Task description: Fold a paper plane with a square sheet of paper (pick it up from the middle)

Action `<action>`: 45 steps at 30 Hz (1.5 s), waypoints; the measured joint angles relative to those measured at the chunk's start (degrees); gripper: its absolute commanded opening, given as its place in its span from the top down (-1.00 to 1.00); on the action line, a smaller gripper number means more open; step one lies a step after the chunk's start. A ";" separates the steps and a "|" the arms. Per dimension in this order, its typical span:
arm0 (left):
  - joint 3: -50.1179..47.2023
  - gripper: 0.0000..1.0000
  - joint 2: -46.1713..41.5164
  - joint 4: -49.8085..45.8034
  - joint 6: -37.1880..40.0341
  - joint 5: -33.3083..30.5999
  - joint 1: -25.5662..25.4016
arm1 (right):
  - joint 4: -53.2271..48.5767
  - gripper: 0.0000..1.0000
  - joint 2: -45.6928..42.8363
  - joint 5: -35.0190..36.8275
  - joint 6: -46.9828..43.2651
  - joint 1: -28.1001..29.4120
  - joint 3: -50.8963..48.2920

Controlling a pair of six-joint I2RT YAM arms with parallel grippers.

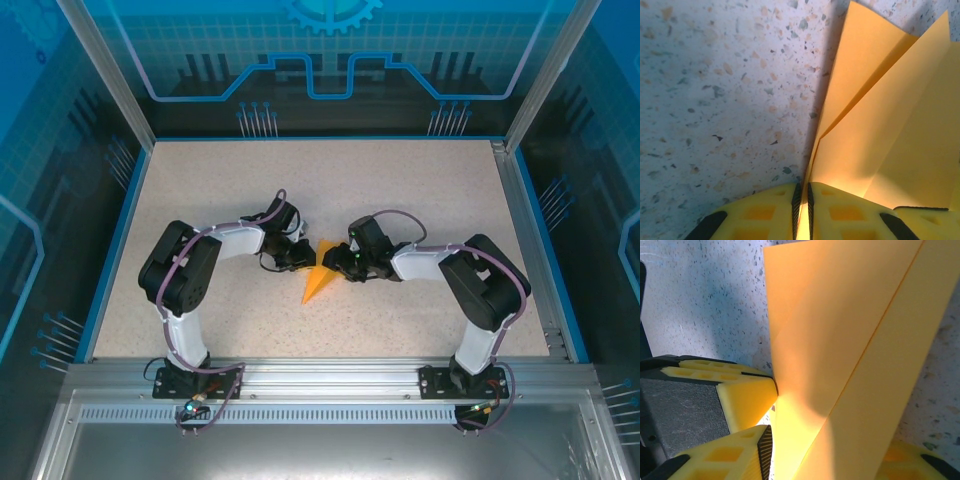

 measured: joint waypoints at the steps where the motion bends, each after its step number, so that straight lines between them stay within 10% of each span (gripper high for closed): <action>1: 0.00 0.68 -0.02 0.00 0.00 -0.02 0.00 | -0.07 0.17 0.04 0.02 -0.02 0.00 0.13; 45: -2.73 0.54 -2.45 1.81 -1.53 0.17 0.33 | 4.46 0.33 1.55 2.58 2.40 0.00 -1.14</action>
